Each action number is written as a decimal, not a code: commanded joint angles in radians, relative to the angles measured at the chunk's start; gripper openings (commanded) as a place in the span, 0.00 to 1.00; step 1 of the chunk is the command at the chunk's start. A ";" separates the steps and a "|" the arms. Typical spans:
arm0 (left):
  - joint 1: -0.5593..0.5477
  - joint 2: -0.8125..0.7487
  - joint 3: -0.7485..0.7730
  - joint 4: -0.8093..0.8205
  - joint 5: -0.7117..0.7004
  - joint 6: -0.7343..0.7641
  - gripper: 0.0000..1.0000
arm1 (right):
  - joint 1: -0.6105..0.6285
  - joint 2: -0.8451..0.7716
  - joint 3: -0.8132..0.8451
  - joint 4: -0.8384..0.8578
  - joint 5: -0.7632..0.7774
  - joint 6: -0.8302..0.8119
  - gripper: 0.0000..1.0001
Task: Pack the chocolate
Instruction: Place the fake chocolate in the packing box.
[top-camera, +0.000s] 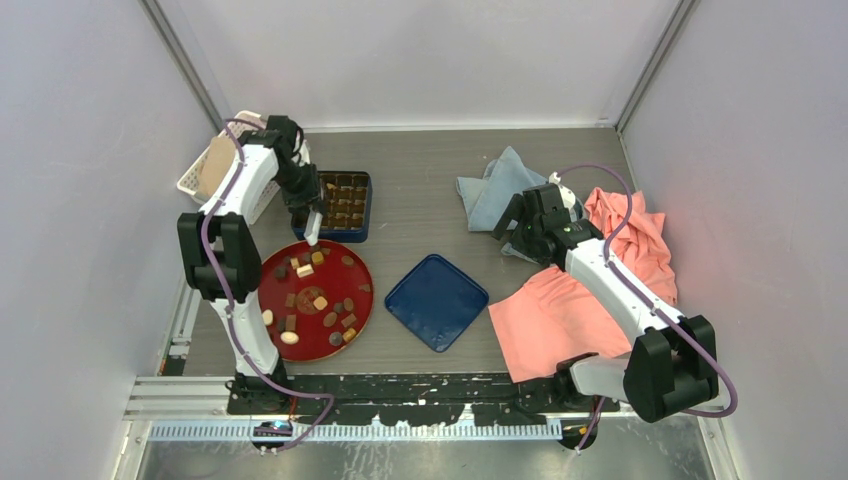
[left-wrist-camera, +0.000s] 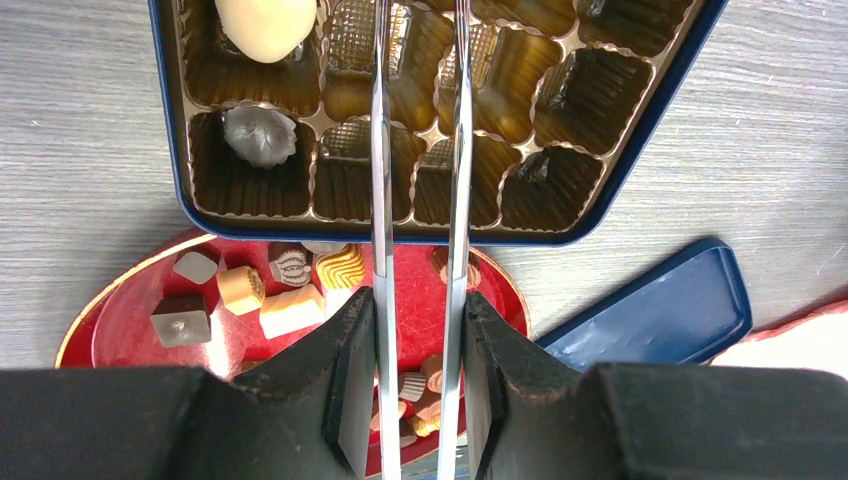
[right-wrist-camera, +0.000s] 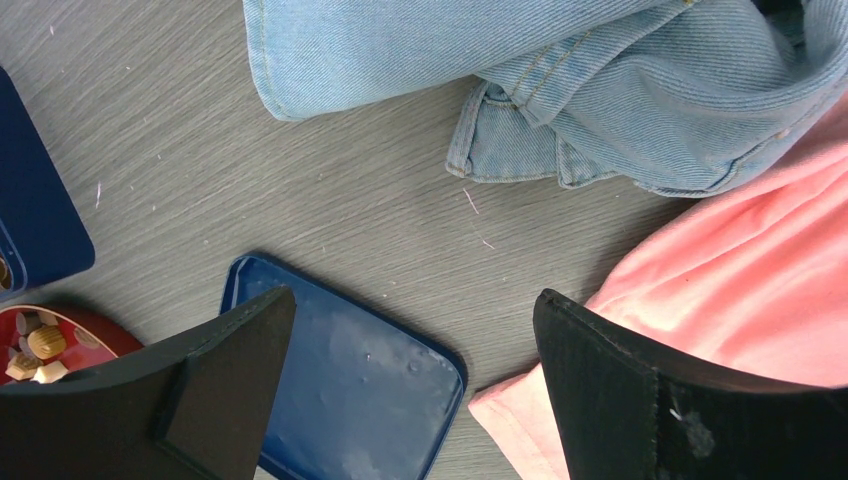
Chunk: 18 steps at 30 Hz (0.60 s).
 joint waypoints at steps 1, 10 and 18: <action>0.004 -0.026 0.018 0.021 0.019 0.020 0.29 | 0.005 -0.013 0.020 0.018 0.023 -0.002 0.95; 0.004 -0.038 0.018 0.015 0.016 0.020 0.35 | 0.006 -0.017 0.016 0.018 0.021 -0.002 0.95; 0.005 -0.044 0.015 0.014 0.017 0.018 0.38 | 0.006 -0.020 0.015 0.019 0.018 -0.004 0.95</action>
